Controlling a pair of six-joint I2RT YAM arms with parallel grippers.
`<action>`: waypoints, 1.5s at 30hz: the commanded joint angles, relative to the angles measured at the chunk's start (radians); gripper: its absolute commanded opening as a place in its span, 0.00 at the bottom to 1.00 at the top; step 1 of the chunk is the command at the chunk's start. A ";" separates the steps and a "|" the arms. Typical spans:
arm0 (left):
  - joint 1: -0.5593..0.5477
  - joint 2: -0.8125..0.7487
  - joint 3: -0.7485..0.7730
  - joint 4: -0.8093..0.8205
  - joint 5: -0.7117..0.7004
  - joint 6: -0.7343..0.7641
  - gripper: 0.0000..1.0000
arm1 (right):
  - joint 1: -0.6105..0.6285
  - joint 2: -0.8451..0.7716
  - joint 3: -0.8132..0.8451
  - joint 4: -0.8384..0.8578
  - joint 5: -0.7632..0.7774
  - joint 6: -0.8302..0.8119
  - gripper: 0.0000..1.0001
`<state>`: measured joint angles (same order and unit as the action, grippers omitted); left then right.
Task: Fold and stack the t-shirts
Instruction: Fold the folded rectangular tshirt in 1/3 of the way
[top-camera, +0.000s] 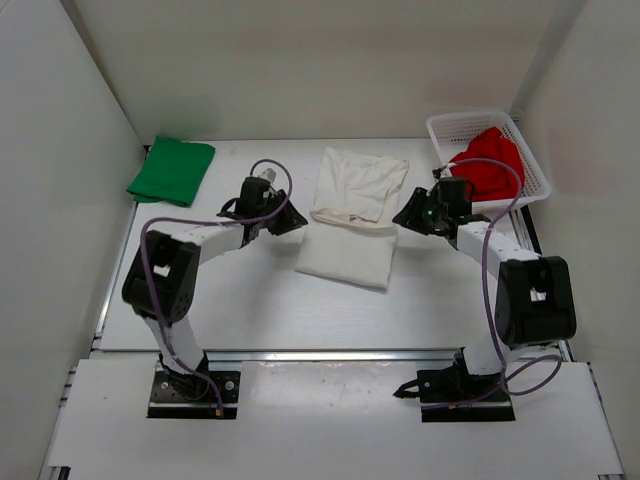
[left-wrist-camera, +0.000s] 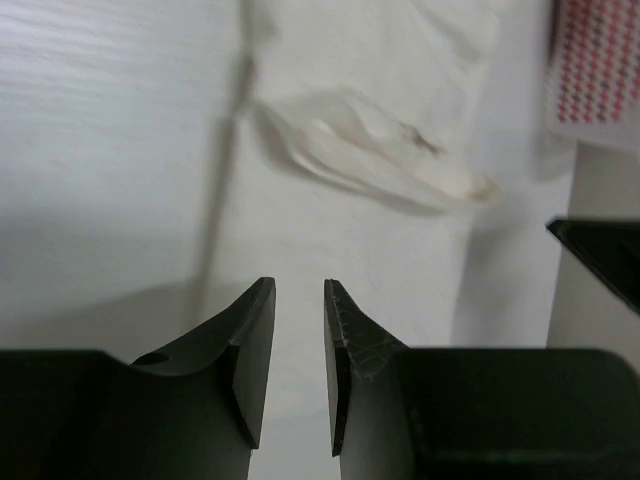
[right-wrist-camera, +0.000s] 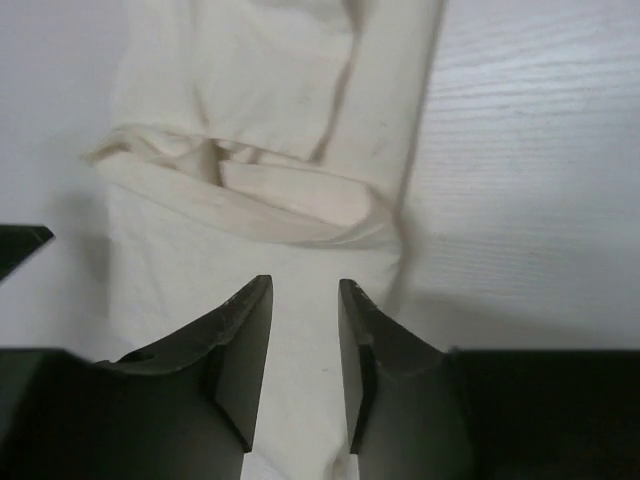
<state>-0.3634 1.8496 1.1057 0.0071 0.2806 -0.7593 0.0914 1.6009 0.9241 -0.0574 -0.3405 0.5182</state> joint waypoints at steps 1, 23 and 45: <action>-0.113 -0.168 -0.127 0.134 -0.032 -0.017 0.36 | 0.080 -0.107 0.010 0.007 0.091 -0.090 0.29; -0.170 -0.331 -0.653 0.258 0.022 -0.086 0.30 | 0.243 0.456 0.438 -0.068 -0.032 -0.158 0.00; -0.109 -0.707 -0.780 0.070 -0.038 0.025 0.47 | 0.262 -0.372 -0.554 0.273 -0.020 0.092 0.00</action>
<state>-0.4702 1.1759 0.3344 0.0738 0.2611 -0.7471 0.3500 1.2385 0.4770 0.1261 -0.3569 0.5304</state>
